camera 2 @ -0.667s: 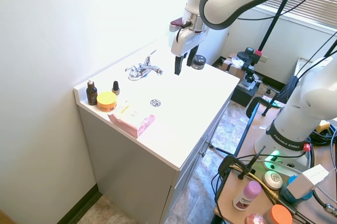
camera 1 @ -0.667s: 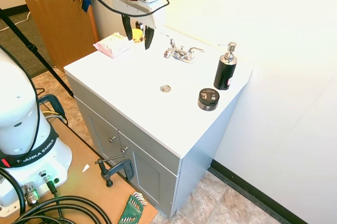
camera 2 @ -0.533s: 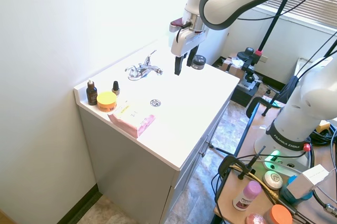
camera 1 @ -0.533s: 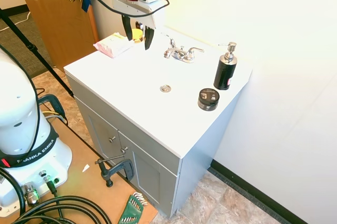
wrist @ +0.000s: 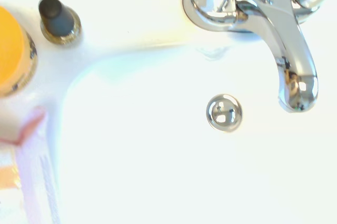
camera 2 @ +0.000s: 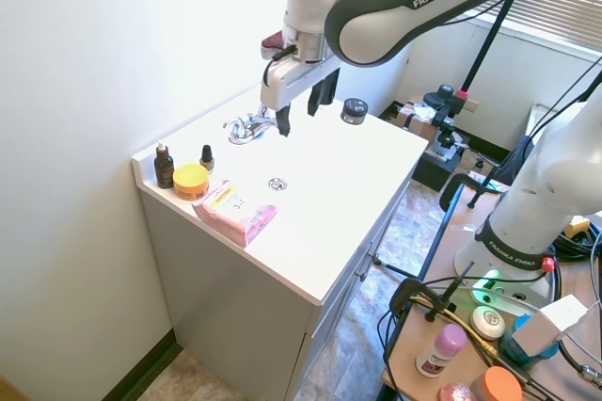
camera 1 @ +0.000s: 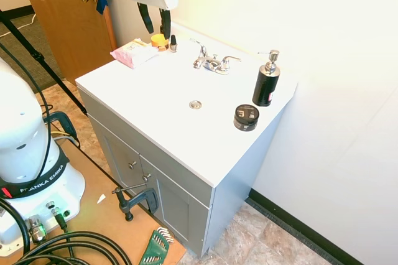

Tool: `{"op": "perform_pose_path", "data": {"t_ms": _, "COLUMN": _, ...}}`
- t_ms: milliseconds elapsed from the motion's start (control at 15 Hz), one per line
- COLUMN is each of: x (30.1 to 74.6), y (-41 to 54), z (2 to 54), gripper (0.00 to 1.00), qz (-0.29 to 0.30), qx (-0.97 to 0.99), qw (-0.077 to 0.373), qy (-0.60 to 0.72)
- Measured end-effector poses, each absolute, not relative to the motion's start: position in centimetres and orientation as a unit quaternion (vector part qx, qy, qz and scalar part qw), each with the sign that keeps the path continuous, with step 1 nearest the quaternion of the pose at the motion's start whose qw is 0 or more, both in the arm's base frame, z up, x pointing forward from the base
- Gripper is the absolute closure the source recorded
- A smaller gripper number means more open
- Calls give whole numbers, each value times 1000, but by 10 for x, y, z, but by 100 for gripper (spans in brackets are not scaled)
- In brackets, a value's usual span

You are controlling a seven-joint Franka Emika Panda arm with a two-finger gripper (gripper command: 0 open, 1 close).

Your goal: Turn on the hot water

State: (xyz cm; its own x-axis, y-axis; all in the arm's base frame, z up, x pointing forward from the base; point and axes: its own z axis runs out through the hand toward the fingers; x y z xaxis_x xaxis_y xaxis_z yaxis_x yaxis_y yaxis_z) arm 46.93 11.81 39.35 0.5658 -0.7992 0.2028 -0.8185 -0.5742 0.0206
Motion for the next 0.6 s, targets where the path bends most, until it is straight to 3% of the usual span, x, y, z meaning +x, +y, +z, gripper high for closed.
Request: {"op": "perform_pose_path", "data": {"t_ms": 600, "x": 561, "y": 162, "z": 363, "gripper": 0, "qz": 118, "qx": 839, "qw": 35, "qy": -530}}
